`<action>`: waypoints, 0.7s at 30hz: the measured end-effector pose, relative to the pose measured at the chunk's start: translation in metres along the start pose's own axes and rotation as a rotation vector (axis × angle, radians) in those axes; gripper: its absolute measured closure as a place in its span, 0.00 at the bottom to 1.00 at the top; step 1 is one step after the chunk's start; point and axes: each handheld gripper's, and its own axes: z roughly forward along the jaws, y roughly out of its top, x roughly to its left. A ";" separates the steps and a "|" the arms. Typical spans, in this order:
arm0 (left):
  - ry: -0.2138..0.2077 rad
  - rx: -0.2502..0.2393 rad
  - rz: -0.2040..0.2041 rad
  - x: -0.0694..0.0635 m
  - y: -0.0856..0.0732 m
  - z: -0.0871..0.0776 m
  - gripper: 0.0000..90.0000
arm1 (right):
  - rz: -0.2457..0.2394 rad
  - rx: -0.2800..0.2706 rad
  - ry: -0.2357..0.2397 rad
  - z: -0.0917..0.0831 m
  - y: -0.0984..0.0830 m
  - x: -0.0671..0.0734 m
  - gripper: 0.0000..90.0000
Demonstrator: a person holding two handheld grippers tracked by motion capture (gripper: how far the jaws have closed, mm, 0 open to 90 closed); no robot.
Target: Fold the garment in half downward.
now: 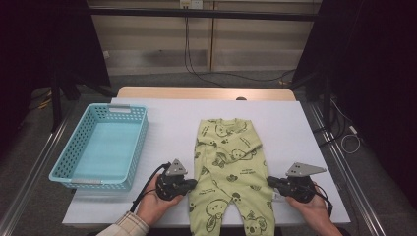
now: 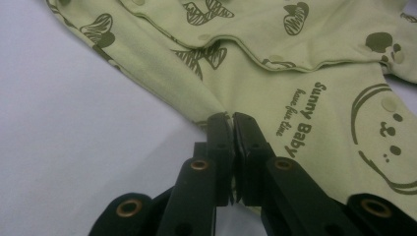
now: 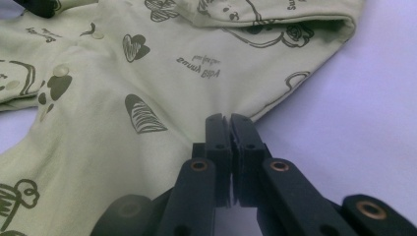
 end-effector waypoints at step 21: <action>0.101 -0.148 -0.033 0.000 0.012 0.004 0.25 | 0.042 -0.116 -0.038 0.004 0.009 -0.010 0.36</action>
